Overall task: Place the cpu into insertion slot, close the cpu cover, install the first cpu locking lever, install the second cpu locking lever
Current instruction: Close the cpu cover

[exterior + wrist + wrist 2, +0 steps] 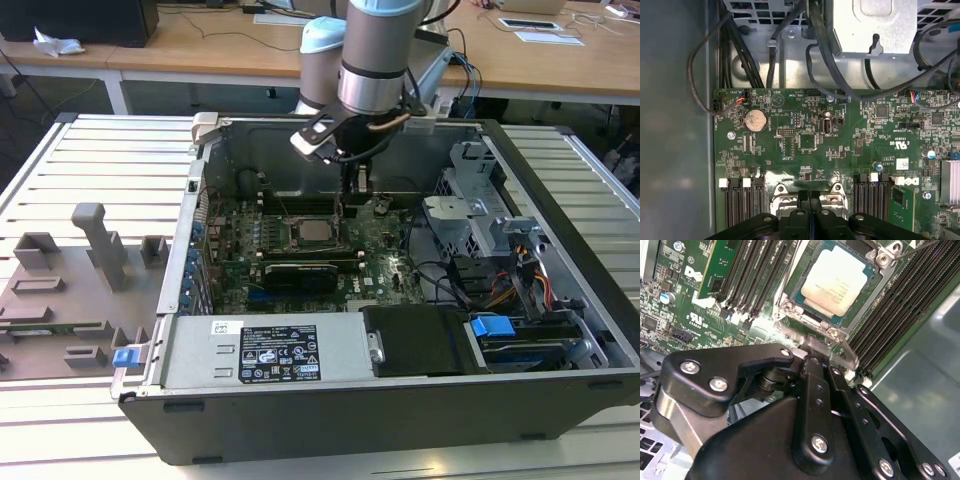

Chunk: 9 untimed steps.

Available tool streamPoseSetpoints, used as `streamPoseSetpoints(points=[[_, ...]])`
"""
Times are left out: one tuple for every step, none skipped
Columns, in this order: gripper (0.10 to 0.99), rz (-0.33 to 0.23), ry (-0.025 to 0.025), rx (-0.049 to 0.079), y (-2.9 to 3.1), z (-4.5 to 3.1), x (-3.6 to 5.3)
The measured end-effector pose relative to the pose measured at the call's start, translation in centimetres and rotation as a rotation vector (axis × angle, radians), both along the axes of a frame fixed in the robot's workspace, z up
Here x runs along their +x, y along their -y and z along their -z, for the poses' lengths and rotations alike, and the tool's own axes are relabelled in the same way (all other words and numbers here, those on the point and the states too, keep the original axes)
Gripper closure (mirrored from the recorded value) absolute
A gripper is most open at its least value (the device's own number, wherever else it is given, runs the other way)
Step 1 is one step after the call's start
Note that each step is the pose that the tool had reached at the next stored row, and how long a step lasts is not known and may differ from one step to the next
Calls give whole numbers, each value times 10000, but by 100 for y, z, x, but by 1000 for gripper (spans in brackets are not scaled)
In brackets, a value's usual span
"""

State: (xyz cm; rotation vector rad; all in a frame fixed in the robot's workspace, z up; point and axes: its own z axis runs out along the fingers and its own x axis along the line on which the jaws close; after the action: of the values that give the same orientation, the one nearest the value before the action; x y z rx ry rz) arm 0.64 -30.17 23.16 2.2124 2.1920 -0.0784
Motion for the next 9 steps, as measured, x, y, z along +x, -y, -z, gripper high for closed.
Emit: streamPoseSetpoints(points=[[980, 1, 0, 0, 0, 1, -7], [980, 1, 0, 0, 0, 2, -14], [980, 1, 0, -1, 0, 3, -20], [980, 0, 1, 1, 0, 5, -30], [980, 0, 2, 4, -1, 14, -53], [980, -2, 1, -1, 0, 32, -91], [980, 0, 1, 0, 0, 71, -173], [980, 0, 0, 1, 0, 107, -263], [980, 0, 1, 1, 0, 127, -311]])
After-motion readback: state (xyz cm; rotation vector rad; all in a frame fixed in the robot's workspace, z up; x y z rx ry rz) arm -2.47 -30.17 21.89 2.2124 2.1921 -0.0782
